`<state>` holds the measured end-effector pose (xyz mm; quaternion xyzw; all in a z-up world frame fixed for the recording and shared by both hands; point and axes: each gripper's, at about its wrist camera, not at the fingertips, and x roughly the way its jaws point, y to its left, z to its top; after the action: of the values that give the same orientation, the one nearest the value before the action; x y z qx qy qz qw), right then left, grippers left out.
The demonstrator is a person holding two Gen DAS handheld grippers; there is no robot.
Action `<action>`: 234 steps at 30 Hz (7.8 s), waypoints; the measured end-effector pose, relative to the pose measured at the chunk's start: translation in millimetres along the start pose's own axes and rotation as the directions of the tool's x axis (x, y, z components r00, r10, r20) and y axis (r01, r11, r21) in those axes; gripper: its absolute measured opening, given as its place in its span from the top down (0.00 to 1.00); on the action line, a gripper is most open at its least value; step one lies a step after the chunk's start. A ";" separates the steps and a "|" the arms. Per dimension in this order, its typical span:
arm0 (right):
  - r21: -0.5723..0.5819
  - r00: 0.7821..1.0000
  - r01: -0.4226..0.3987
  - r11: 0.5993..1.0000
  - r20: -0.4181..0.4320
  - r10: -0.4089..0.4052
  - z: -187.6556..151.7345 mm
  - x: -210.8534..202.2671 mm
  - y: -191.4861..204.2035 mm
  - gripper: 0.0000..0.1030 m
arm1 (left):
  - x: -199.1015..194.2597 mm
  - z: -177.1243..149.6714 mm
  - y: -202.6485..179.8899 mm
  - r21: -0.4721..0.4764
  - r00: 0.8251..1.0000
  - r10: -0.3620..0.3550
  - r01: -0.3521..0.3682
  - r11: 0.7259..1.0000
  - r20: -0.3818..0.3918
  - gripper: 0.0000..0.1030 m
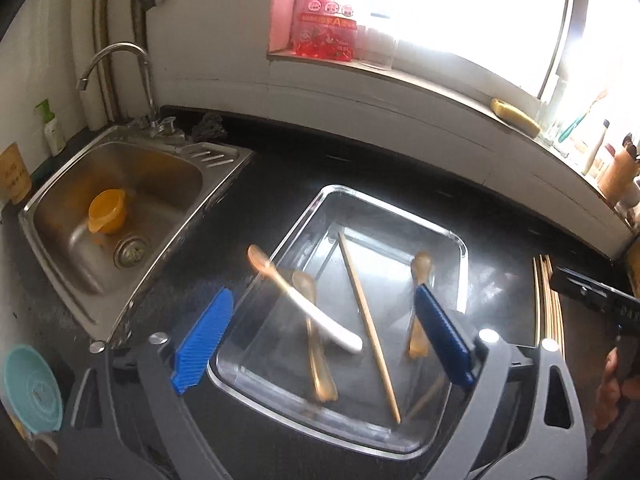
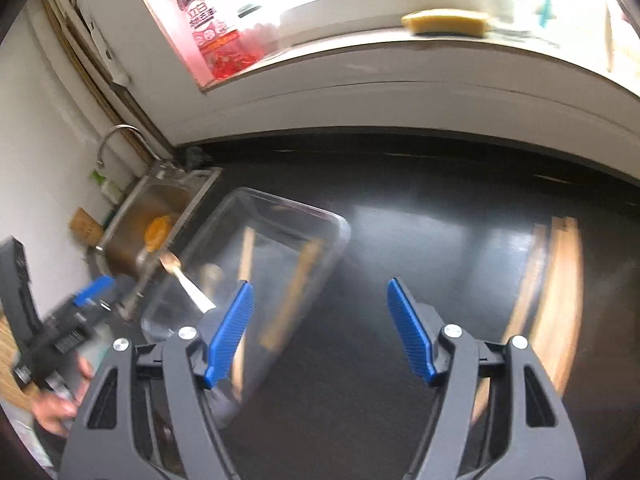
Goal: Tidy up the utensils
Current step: 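Move both tools back over the remaining chopsticks, then grasp one chopstick with the left tool while the right tool grasps another, then carry both chopsticks into the clear tray and open both tools, then move both tools back toward the remaining chopsticks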
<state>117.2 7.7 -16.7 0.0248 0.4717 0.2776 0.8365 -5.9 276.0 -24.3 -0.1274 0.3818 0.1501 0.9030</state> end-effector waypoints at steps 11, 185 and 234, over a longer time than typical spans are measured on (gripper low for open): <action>0.066 0.962 0.251 0.966 0.096 -0.256 -75.5 -103.2 -85.3 0.32 | -15.5 -34.5 -86.5 0.058 0.990 -0.138 0.140 0.989 -0.029 0.10; 0.078 0.951 0.275 0.958 0.121 -0.283 -72.6 -108.0 -92.9 0.08 | -22.3 -61.7 -127.1 0.112 0.992 -0.125 0.127 0.986 -0.027 0.06; 0.231 0.945 0.324 0.917 -0.047 -0.322 -64.4 -48.8 -236.7 0.07 | 177.4 -56.7 -339.6 0.413 0.931 -0.207 0.323 0.852 -0.302 0.06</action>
<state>150.3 -230.2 -86.3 0.0447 0.5024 0.0777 0.8600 199.9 -25.9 -152.5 0.0183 0.4939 -0.0873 0.8650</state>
